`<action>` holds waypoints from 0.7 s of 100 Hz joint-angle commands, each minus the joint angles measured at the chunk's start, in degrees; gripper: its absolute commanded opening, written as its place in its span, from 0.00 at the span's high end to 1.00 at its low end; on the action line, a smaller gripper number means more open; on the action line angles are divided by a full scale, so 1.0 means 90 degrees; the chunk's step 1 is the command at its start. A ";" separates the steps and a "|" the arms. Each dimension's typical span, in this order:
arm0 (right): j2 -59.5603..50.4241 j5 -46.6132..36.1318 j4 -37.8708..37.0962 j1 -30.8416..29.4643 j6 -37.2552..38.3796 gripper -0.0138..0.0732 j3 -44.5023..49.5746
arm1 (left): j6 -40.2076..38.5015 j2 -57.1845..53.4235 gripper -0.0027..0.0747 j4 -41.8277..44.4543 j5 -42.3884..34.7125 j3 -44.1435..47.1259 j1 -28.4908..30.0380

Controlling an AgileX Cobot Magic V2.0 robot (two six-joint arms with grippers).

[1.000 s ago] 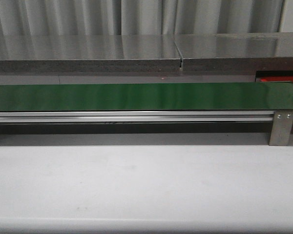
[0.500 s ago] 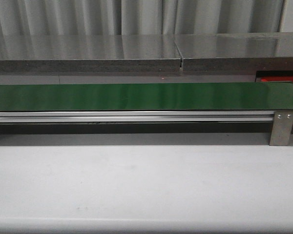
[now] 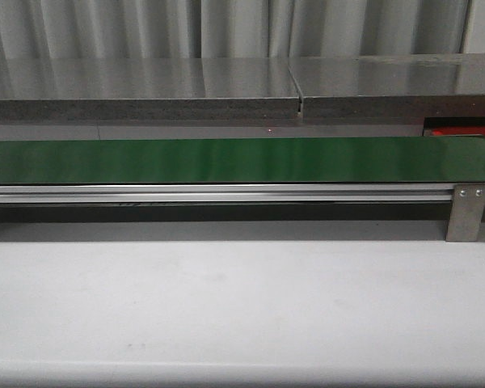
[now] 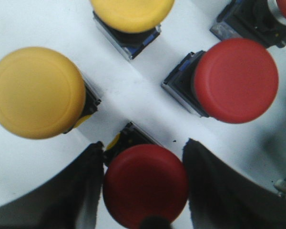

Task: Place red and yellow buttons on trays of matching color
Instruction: 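Lift the red button with the left gripper and set it on the belt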

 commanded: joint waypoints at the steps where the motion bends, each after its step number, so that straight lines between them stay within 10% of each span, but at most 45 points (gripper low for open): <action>1: -0.0106 -0.0506 -0.0046 0.0016 0.0000 0.98 -0.0123 | -0.0040 -0.0320 0.68 0.0059 -0.0210 -0.0180 0.0005; 23: -0.0106 -0.0506 -0.0046 0.0016 0.0000 0.98 -0.0123 | -0.0040 -0.0533 0.99 0.0112 0.0035 -0.0180 0.0005; 70: -0.0106 -0.0506 -0.0046 0.0016 0.0000 0.98 -0.0123 | 0.0322 -0.2290 0.99 -0.0497 0.0597 -0.0625 -0.0307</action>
